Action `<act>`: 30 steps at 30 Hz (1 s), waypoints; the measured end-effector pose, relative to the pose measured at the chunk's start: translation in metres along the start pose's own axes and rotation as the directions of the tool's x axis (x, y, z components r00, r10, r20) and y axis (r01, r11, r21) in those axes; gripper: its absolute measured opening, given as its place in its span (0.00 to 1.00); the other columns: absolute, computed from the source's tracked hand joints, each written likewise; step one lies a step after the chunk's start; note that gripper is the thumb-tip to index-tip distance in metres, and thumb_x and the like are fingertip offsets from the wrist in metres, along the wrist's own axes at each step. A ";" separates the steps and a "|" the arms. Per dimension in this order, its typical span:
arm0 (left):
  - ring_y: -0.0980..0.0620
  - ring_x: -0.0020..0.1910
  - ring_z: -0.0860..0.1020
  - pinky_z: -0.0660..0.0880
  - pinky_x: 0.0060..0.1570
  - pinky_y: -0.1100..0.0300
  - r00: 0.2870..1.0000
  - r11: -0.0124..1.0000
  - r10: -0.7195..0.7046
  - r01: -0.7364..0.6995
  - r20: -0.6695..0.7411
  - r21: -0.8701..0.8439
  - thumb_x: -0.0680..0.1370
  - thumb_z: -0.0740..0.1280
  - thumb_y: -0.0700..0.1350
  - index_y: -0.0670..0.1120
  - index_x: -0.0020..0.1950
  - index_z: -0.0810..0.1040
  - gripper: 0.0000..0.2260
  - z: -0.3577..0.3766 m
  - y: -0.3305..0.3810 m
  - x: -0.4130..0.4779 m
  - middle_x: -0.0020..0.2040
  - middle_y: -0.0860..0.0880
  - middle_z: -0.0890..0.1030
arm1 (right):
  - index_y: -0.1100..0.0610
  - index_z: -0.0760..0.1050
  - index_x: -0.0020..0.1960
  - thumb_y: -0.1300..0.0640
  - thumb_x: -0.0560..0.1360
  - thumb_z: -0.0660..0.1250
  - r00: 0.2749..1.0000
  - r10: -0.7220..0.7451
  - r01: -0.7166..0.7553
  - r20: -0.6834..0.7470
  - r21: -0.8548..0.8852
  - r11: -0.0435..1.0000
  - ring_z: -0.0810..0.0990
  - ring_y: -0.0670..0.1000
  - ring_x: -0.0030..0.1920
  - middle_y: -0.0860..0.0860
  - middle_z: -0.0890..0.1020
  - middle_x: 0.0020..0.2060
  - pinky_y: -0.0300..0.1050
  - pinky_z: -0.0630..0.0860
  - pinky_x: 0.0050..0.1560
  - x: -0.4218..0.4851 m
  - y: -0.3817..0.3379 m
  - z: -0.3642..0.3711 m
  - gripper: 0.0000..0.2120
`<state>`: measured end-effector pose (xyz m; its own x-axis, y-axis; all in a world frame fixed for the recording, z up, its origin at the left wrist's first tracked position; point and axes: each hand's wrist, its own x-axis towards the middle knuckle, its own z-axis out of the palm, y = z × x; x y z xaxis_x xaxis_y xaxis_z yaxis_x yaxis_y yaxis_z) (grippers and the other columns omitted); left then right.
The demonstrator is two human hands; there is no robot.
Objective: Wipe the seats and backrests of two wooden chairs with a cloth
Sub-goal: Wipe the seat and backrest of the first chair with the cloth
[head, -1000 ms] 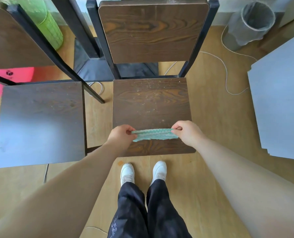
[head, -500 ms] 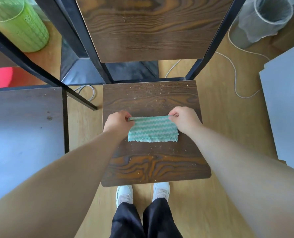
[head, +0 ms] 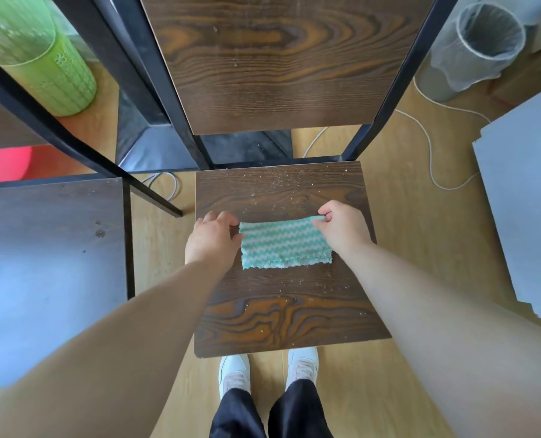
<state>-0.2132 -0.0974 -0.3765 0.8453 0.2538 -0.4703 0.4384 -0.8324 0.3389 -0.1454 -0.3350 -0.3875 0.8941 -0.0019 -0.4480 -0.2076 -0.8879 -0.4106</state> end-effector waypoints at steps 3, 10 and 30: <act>0.46 0.60 0.71 0.75 0.55 0.47 1.000 0.999 0.023 -0.023 -0.010 0.024 0.79 0.64 0.50 0.50 0.65 0.74 0.14 -0.007 0.000 -0.007 0.61 0.47 0.75 | 0.53 0.76 0.61 0.52 0.78 0.68 0.999 0.044 -0.044 0.005 0.004 0.999 0.79 0.52 0.48 0.52 0.81 0.53 0.45 0.79 0.46 -0.007 0.000 0.000 0.13; 0.43 0.62 0.68 0.69 0.58 0.49 0.997 0.970 0.064 -0.050 -0.050 0.236 0.81 0.61 0.53 0.49 0.68 0.69 0.17 -0.001 -0.004 -0.025 0.63 0.45 0.72 | 0.55 0.75 0.65 0.54 0.77 0.68 0.996 0.084 -0.083 -0.023 0.060 0.995 0.79 0.52 0.48 0.52 0.82 0.54 0.40 0.71 0.43 -0.016 0.007 0.006 0.17; 0.42 0.74 0.59 0.60 0.71 0.47 0.984 0.899 0.143 -0.084 -0.106 0.429 0.80 0.58 0.53 0.47 0.76 0.58 0.26 0.010 -0.050 -0.044 0.77 0.44 0.59 | 0.56 0.80 0.49 0.49 0.73 0.71 0.929 0.317 -0.332 -0.191 -0.051 0.942 0.80 0.56 0.44 0.53 0.81 0.42 0.50 0.82 0.39 -0.028 0.001 0.044 0.10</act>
<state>-0.2755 -0.0717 -0.3805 0.9269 0.1830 -0.3277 0.1920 -0.9814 -0.0050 -0.1877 -0.3156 -0.4102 0.8409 -0.3708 -0.3943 -0.4716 -0.8595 -0.1974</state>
